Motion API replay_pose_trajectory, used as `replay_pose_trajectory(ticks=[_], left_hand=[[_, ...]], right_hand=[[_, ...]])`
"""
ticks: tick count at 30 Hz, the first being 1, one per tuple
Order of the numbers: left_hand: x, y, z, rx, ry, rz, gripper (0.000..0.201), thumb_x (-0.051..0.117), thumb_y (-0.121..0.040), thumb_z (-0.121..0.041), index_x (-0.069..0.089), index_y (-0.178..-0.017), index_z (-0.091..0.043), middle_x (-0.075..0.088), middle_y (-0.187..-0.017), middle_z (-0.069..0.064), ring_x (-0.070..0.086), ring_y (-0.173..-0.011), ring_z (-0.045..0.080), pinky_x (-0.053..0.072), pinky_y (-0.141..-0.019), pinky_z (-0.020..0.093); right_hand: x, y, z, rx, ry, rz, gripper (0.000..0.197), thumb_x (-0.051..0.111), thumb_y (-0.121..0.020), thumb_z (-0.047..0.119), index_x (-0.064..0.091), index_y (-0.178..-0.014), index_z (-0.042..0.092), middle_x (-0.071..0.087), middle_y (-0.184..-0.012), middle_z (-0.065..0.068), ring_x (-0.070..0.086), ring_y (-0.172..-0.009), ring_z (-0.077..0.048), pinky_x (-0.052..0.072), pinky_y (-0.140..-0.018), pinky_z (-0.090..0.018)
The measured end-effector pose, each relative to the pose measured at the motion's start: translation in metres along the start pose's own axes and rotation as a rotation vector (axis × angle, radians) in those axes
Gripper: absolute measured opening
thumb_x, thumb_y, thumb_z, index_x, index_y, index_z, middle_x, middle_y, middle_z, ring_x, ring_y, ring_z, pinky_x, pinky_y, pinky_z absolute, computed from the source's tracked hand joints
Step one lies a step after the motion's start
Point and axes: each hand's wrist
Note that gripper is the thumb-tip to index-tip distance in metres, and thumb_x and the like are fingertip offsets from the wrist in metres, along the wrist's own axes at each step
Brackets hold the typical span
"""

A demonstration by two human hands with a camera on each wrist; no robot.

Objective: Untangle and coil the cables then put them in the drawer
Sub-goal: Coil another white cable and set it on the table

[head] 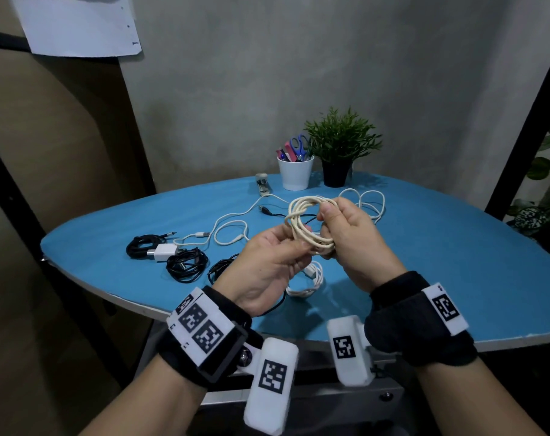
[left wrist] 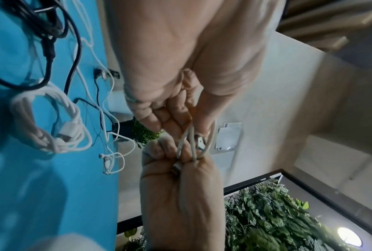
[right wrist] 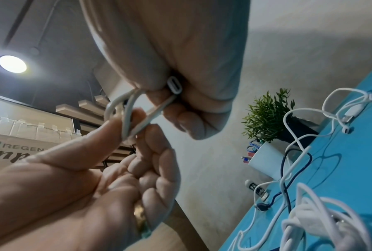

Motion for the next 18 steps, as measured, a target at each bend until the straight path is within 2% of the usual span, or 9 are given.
replay_pose_trajectory(ticks=[5,8,11,13,15,17,18], left_hand=[[-0.0076,0.0049,0.0042,-0.063,-0.109,0.041,0.01,0.067,-0.076,-0.012,0.068,-0.084,-0.019,0.07,-0.087,0.0,0.058,-0.085,0.013,0.037,-0.077,0.029],[-0.0071,0.0085,0.0039,-0.081,-0.161,0.082,0.013,0.06,-0.077,-0.021,0.071,-0.083,-0.024,0.071,-0.086,-0.007,0.06,-0.081,0.006,0.033,-0.076,0.031],[-0.0079,0.0101,0.0028,-0.113,-0.141,0.098,0.016,0.058,-0.079,-0.025,0.073,-0.084,-0.022,0.07,-0.089,-0.007,0.058,-0.081,0.004,0.034,-0.075,0.029],[-0.0079,0.0093,0.0009,-0.125,-0.107,0.092,0.015,0.059,-0.08,-0.025,0.071,-0.086,-0.019,0.068,-0.089,-0.004,0.058,-0.08,0.005,0.036,-0.072,0.026],[-0.0054,0.0077,-0.0003,-0.139,-0.066,0.059,0.008,0.065,-0.082,-0.025,0.068,-0.082,-0.018,0.066,-0.086,-0.001,0.057,-0.076,0.008,0.039,-0.066,0.022],[-0.0023,0.0059,0.0001,-0.151,-0.019,0.006,0.012,0.064,-0.078,-0.026,0.062,-0.08,-0.014,0.063,-0.079,0.0,0.058,-0.069,0.008,0.045,-0.06,0.018],[-0.0015,0.0053,0.0012,-0.154,0.013,-0.005,0.014,0.063,-0.076,-0.025,0.061,-0.082,-0.012,0.063,-0.078,0.001,0.059,-0.067,0.009,0.047,-0.06,0.017]], right_hand=[[0.0018,0.0022,0.0013,0.059,-0.102,0.016,0.026,0.04,-0.1,0.019,0.047,-0.076,0.013,0.037,-0.042,0.008,0.032,-0.037,-0.006,0.03,-0.04,-0.021],[0.0035,0.0042,0.0038,0.094,-0.169,0.014,0.026,0.04,-0.1,0.018,0.048,-0.076,0.011,0.035,-0.041,0.006,0.03,-0.036,-0.007,0.028,-0.038,-0.019],[0.0039,0.004,0.0068,0.085,-0.134,0.008,0.025,0.04,-0.1,0.018,0.05,-0.077,0.011,0.035,-0.042,0.005,0.031,-0.036,-0.007,0.03,-0.039,-0.019],[0.0037,0.0019,0.0051,0.045,-0.048,-0.013,0.024,0.042,-0.099,0.019,0.05,-0.078,0.013,0.037,-0.045,0.004,0.034,-0.038,-0.008,0.033,-0.042,-0.022],[0.0023,0.0009,0.0028,-0.028,0.141,-0.041,0.023,0.044,-0.097,0.027,0.05,-0.079,0.014,0.042,-0.053,0.001,0.039,-0.046,-0.014,0.037,-0.048,-0.03],[0.0004,0.0018,0.0031,-0.085,0.332,-0.067,0.025,0.044,-0.095,0.032,0.047,-0.082,0.011,0.044,-0.06,-0.001,0.042,-0.054,-0.02,0.042,-0.057,-0.04],[-0.0009,0.0023,0.0041,-0.102,0.389,-0.077,0.025,0.044,-0.096,0.03,0.046,-0.083,0.009,0.044,-0.06,-0.001,0.042,-0.055,-0.021,0.043,-0.058,-0.041]])
Point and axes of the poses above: each hand's wrist, its own y-axis away from the middle knuckle, its own x-axis out of the palm, z = x × y
